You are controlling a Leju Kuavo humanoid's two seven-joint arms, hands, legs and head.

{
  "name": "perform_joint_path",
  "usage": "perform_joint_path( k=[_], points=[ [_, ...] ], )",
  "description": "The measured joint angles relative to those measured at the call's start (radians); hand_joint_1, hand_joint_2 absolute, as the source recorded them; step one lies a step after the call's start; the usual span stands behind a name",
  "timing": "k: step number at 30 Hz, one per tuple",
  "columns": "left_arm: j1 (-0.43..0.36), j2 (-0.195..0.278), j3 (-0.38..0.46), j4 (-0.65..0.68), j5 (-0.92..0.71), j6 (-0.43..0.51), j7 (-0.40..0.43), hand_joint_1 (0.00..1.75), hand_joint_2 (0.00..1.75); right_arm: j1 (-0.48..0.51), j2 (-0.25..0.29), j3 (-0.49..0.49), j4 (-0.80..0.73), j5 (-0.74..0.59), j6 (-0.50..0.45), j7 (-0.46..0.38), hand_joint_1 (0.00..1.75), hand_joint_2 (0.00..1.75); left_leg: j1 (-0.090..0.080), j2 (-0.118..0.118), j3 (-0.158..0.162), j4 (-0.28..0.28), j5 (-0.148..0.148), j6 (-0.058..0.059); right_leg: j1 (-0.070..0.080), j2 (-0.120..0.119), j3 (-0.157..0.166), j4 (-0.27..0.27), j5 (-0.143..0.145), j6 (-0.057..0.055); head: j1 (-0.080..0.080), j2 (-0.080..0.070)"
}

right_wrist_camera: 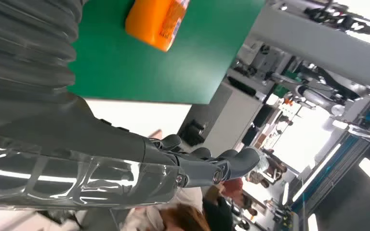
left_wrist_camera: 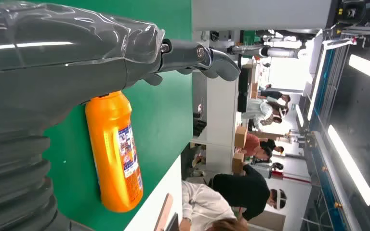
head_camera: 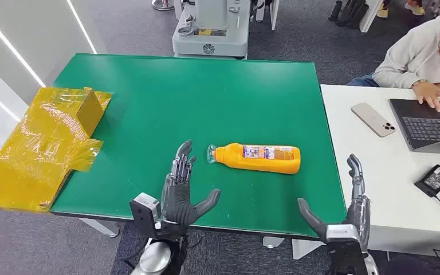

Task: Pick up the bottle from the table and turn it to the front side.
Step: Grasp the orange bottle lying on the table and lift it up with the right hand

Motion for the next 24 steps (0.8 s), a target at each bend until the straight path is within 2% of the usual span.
perform_joint_path(
  k=[8, 12, 18, 24],
  points=[
    [-0.010, -0.001, -0.019, 0.008, -0.013, -0.020, -0.002, 0.00, 1.75, -0.111, -0.030, -0.021, 0.134, 0.005, 0.019, 0.017, 0.00, 1.75, 0.000, 0.000, 0.000, 0.000, 0.000, 0.000, 0.000, 0.000, 0.000, 0.000, 0.000, 0.000, 0.000, 0.000],
    [-0.032, -0.002, -0.023, 0.021, -0.013, -0.040, -0.003, 0.00, 1.75, -0.183, -0.054, -0.016, 0.229, 0.051, 0.023, 0.049, 0.00, 1.75, 0.000, 0.000, 0.000, 0.000, 0.000, 0.000, 0.000, 0.000, 0.000, 0.000, 0.000, 0.000, 0.000, 0.000],
    [-0.092, -0.004, -0.051, 0.074, -0.013, -0.080, -0.008, 0.00, 1.75, -0.369, -0.109, 0.056, 0.444, 0.143, 0.188, 0.115, 0.00, 1.75, 0.000, 0.000, 0.000, 0.000, 0.002, 0.000, 0.000, 0.000, 0.000, 0.000, 0.002, 0.000, 0.000, 0.000],
    [-0.145, -0.005, -0.075, 0.140, 0.004, -0.082, -0.024, 0.00, 1.75, -0.567, -0.117, 0.157, 0.717, 0.200, 0.239, 0.116, 0.00, 1.75, 0.000, 0.000, 0.000, 0.000, 0.003, -0.001, 0.000, 0.000, 0.000, 0.001, 0.002, -0.001, 0.000, 0.000]
  ],
)
